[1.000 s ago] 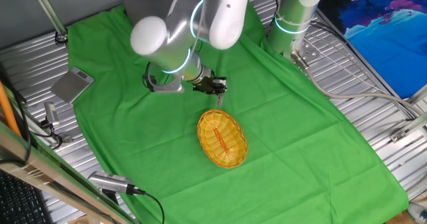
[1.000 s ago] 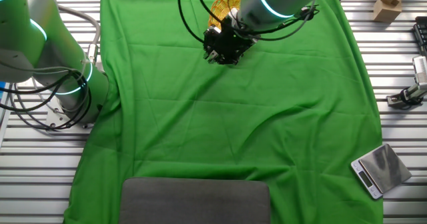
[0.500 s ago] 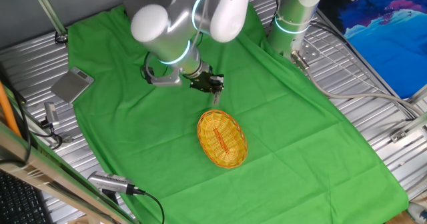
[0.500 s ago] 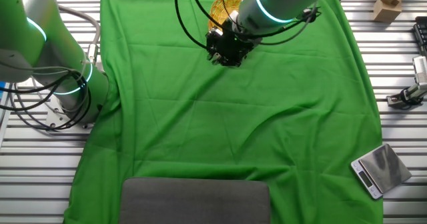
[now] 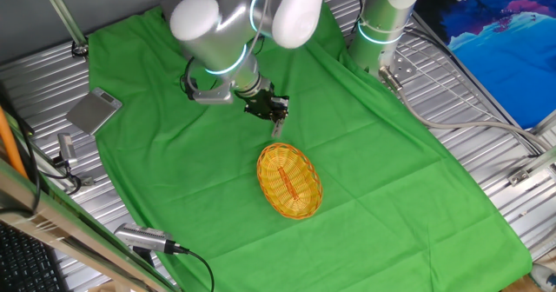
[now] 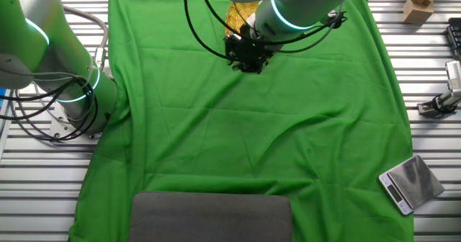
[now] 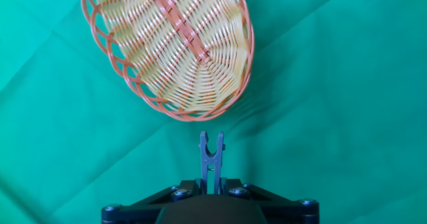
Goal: Use a clamp
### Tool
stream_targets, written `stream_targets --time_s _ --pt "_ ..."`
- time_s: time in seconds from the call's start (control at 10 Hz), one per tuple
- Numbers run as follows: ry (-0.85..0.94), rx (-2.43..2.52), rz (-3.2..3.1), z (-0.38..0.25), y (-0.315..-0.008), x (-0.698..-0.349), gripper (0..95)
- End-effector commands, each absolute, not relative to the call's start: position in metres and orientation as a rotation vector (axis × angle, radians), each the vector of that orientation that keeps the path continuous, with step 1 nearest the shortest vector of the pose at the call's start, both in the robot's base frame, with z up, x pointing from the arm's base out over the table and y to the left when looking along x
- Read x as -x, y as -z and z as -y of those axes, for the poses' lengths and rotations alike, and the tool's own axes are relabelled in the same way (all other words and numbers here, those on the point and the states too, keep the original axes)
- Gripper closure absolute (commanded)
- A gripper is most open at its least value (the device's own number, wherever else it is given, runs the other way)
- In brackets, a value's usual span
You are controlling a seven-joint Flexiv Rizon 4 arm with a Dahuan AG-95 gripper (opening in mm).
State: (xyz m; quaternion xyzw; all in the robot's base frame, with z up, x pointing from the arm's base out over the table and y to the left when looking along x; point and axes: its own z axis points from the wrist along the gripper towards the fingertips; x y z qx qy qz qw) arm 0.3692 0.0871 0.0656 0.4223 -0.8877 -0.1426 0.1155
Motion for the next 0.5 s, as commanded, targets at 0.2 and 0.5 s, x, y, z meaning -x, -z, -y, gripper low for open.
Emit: stream_targets --time_s 0.2,0.5 --pt "0.408 -1.236 2.612 -0.0875 -0.0653 -0.3696 95.0" --pt "0.370 -1.256 2.677 -0.0877 -0.0649 -0.3702 95.0"
